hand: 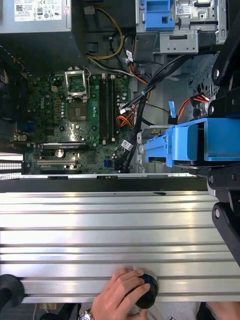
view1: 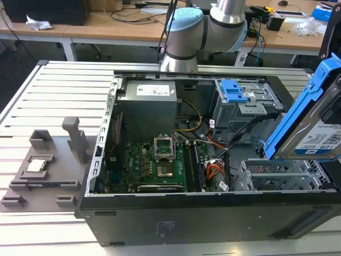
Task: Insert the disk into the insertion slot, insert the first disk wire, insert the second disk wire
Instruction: 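Insert the disk into the insertion slot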
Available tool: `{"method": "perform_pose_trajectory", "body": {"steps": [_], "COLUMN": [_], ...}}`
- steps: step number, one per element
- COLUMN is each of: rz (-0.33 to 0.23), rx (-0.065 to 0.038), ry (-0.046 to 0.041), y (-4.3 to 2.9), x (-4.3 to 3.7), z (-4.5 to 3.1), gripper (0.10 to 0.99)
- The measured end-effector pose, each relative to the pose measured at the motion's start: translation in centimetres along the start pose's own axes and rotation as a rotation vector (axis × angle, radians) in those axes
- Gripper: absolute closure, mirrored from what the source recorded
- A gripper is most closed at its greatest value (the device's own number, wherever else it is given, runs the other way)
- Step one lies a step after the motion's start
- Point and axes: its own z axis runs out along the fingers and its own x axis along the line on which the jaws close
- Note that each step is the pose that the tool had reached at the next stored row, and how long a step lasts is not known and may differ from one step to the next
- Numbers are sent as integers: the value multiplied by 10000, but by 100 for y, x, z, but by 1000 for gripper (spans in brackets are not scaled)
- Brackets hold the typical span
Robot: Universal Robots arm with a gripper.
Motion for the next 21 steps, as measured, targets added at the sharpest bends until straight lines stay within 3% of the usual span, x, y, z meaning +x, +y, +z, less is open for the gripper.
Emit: {"method": "perform_pose_trajectory", "body": {"steps": [21], "rz": [0], "rx": [0], "ry": [0], "y": [-6], "x": [-1], "z": [161], "gripper": [725]}}
